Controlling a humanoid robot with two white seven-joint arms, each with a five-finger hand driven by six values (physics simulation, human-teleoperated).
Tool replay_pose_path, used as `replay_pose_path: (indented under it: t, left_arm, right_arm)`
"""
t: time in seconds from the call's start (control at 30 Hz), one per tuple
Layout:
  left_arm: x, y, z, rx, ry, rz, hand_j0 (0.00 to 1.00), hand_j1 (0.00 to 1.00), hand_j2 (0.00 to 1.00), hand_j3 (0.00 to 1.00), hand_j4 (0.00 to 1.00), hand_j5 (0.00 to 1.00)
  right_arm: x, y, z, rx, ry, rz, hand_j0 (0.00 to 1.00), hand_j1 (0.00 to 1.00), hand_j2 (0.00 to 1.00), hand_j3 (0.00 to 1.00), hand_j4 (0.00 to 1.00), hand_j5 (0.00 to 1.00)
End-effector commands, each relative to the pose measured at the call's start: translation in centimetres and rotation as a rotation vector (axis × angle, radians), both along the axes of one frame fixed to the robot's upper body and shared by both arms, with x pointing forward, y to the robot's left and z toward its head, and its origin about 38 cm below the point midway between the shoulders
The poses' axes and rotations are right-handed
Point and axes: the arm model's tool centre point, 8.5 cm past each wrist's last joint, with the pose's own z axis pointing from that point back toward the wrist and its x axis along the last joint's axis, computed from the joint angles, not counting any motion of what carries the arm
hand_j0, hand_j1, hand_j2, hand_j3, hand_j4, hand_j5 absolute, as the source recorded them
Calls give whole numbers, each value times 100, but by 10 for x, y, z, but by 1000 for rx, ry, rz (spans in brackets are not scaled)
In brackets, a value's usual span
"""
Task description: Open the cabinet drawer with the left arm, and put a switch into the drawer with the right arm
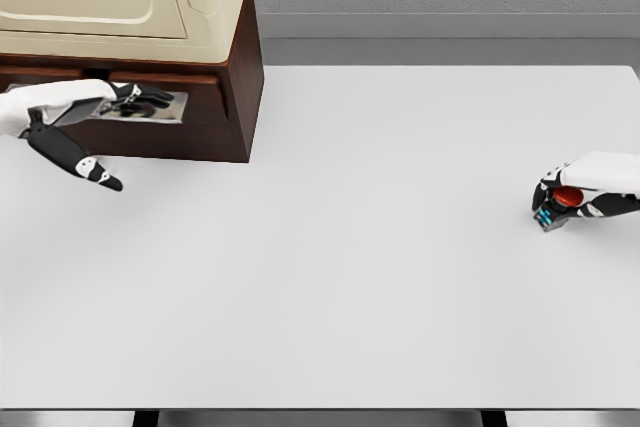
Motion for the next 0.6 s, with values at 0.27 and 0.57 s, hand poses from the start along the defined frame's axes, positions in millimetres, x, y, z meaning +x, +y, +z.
replay_pose_path:
  t: [0.27,0.57]
  left_arm:
    - [-14,17,10,17,16,25,100,100,100,100,100,100]
    - [-24,24,9,24,41,35,100,100,100,100,100,100]
  right_arm:
    - [5,11,16,13,-40,30,51,51,51,51,51,51]
    - [8,38,33,37,-90,107,50,50,50,50,50,50]
